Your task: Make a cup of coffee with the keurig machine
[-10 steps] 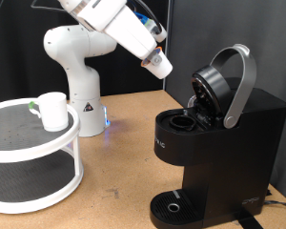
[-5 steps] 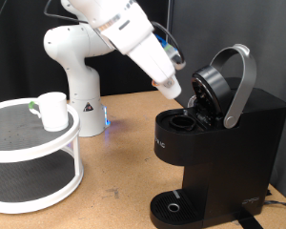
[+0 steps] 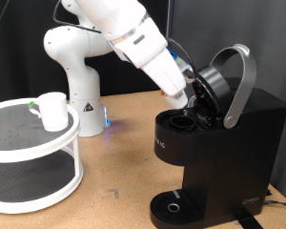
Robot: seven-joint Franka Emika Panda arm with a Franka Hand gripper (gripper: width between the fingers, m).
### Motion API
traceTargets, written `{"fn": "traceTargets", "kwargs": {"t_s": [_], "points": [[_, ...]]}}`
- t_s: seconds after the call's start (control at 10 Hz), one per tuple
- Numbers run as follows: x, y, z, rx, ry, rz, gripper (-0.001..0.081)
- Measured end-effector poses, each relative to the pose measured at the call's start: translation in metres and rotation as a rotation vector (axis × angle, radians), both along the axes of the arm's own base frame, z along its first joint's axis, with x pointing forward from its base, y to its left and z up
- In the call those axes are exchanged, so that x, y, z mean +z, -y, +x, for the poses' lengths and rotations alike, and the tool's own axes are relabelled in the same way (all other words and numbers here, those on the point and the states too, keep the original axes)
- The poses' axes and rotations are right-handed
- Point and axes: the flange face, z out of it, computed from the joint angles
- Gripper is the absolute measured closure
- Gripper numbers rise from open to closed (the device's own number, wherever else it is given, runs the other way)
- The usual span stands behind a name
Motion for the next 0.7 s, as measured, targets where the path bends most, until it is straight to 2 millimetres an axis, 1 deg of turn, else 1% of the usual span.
{"fn": "traceTargets", "kwargs": {"t_s": [0.4,0.7], "points": [[-0.023,-0.016,0.0,-0.001,-0.013,-0.043,0.0352],[-0.034,-0.021,-0.001,0.006,-0.027,-0.06,0.0352]]}}
